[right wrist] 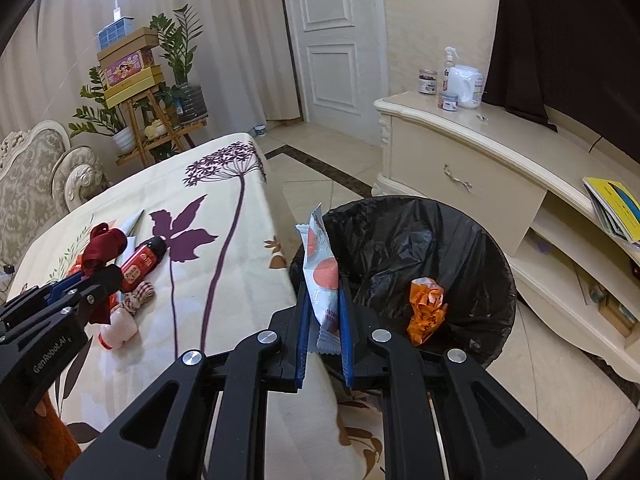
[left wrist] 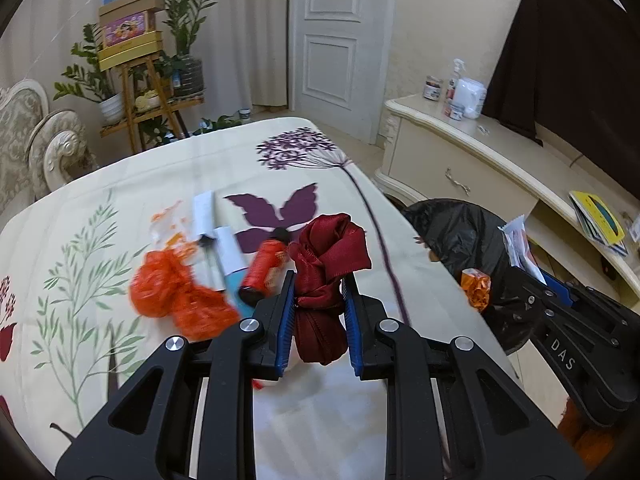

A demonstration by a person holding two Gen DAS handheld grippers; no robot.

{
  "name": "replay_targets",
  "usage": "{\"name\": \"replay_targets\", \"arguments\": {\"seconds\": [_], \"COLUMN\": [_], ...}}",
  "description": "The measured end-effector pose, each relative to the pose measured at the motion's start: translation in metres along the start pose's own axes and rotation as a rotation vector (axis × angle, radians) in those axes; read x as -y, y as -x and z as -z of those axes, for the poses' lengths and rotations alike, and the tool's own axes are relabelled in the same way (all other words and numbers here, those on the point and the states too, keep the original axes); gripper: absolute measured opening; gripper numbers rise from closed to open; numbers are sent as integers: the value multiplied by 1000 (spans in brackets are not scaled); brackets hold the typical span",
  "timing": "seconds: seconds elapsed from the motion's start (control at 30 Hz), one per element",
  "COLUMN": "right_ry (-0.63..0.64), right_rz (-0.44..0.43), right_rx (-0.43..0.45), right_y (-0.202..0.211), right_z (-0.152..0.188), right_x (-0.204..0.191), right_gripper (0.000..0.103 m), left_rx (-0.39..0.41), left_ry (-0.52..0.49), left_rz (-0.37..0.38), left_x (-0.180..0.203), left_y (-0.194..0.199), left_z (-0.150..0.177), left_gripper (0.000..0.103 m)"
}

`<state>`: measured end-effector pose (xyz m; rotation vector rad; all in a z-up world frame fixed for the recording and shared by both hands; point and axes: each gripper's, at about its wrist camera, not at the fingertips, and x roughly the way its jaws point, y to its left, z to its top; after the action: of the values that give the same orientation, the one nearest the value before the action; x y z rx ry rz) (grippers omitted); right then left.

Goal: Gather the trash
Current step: 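Move both tools over the bin and release the wrapper and red cloth, then withdraw both open tools from the bin back toward the bed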

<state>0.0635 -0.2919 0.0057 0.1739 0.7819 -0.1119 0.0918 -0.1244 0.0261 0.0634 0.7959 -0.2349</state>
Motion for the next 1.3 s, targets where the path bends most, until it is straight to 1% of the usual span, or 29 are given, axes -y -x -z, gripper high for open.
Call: {"name": "replay_targets", "arguments": {"seconds": [0.2,0.5,0.63,0.87,0.93,1.0,1.03,1.07,1.1,1.13,1.2,1.23,1.3], "right_ry": [-23,-68,-94,-113,-124,-145,-149,-153,-155,-158,-161,-161,-158], "right_rz": [19,71,96,129,135,137,141,145,147,150,154,155,160], "right_rx": [1,12,8,-4,-4,-7,-4,-2,-1,-1,1,2,5], "right_y": [-7,-24,-34,-49,-51,-52,-52,-51,-52,-51,-50,-49,-47], "right_z": [-5,-20,-24,-27,-27,-26,-25,-25,-25,-24,-24,-24,-23], "right_x": [16,53,71,90,95,99,100,101,101,102,103,104,103], "right_gripper": [14,14,14,14,17,29,32,34,35,36,43,44,48], "left_rx": [-7,-19,-28,-36,-39,-36,-35,-35,-33,-29,-23,-22,-19], "left_ry": [-36,-106,-126,-144,-149,-154,-156,-160,-160,-157,-148,-144,-135], "left_rz": [20,40,50,60,58,50,48,47,45,44,43,42,37], "left_x": [26,70,88,109,114,117,118,120,120,119,118,117,113], "left_y": [-16,-52,-66,-82,-86,-89,-89,-90,-90,-90,-88,-88,-86], "left_z": [-9,-26,-32,-41,-42,-42,-42,-42,-42,-42,-43,-43,-43], "left_gripper": [22,22,22,22,22,24,24,27,36,40,43,44,53]}}
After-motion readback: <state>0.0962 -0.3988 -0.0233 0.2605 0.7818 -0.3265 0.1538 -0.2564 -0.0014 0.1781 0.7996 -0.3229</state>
